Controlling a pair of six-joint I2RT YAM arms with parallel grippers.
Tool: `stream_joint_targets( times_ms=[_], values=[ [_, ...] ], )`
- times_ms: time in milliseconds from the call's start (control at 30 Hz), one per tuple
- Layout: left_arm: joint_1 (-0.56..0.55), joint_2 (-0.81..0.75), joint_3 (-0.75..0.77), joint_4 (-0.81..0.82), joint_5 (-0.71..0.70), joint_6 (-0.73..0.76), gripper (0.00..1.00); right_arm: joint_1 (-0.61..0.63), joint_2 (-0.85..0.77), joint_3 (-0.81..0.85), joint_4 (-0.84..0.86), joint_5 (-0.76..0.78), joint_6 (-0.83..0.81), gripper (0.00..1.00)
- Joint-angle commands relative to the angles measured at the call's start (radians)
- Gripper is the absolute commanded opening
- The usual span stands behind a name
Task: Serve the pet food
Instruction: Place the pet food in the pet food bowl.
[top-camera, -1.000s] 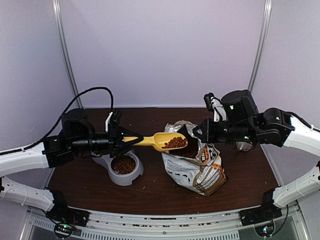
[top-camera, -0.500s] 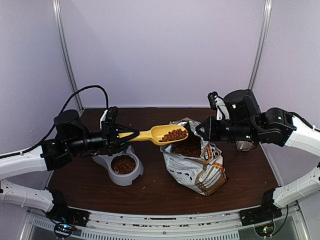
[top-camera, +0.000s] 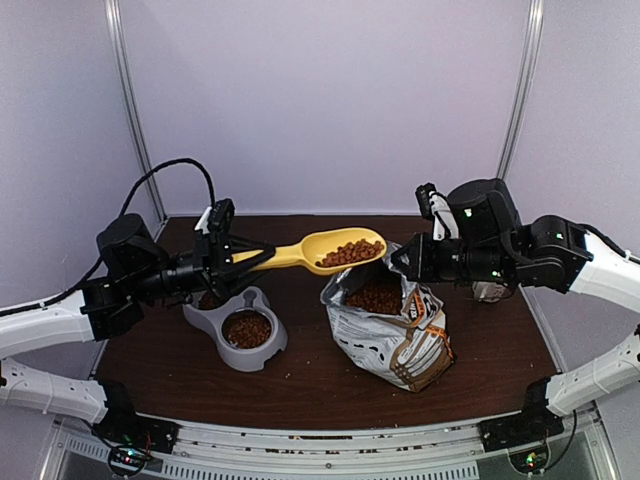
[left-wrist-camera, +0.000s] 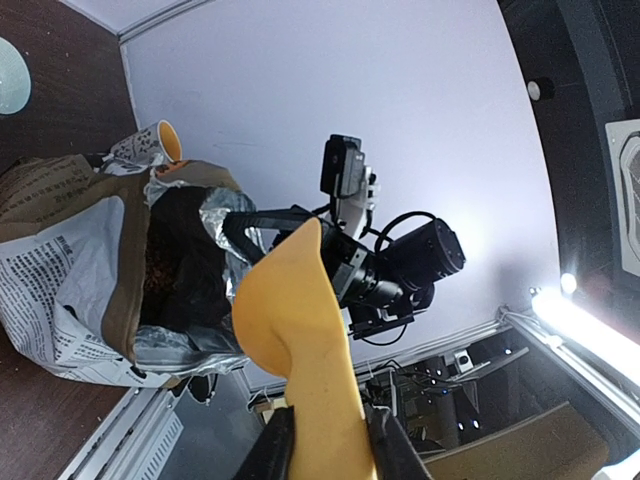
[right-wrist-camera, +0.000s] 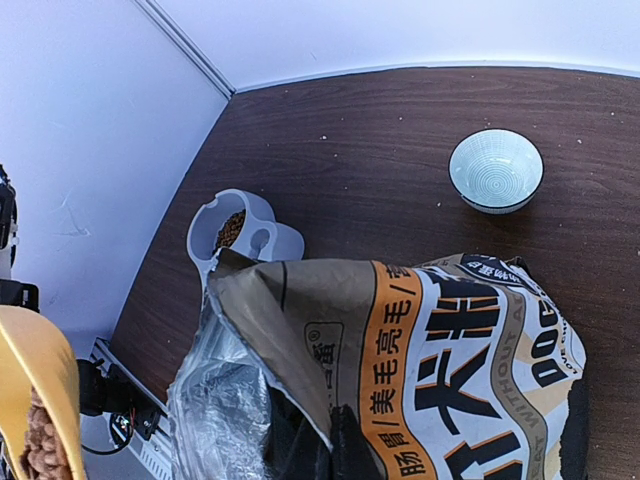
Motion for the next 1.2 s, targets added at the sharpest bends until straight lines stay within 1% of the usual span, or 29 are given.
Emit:
stream_joint_targets(
  times_ms=[0, 67, 133, 233, 400, 500, 600, 867, 1167],
  values=[
    [0.003, 0.014, 0.037, 0.134, 0.011, -0.031, 0.0, -0.011, -0.022, -0.008, -0.04, 0.049, 0.007, 0.0],
    [0.001, 0.021, 0.039, 0.153, 0.013, -0.04, 0.0, -0.01, -0.019, -0.01, -0.038, 0.05, 0.007, 0.0],
    [0.0, 0.022, 0.025, 0.205, 0.001, -0.062, 0.0, -0.012, -0.018, -0.007, -0.038, 0.05, 0.006, 0.0],
    [-0.001, 0.034, 0.043, 0.198, 0.002, -0.053, 0.0, -0.012, -0.018, -0.007, -0.038, 0.051, 0.007, 0.0],
    [-0.004, 0.068, 0.049, 0.255, 0.014, -0.074, 0.0, -0.014, -0.022, -0.009, -0.043, 0.054, 0.005, 0.0],
    [0.001, 0.053, 0.038, 0.225, -0.002, -0.063, 0.0, -0.015, -0.028, -0.013, -0.046, 0.059, 0.006, 0.0],
    [0.027, 0.017, 0.008, 0.159, -0.02, -0.043, 0.0, -0.018, -0.033, -0.017, -0.045, 0.059, 0.006, 0.0],
    [0.161, -0.104, -0.104, 0.062, 0.001, -0.028, 0.0, -0.02, -0.031, -0.019, -0.043, 0.053, 0.003, 0.0],
    [0.407, -0.288, -0.268, -0.073, 0.109, -0.01, 0.0, -0.027, -0.031, -0.022, -0.043, 0.049, 0.002, 0.0]
  ],
)
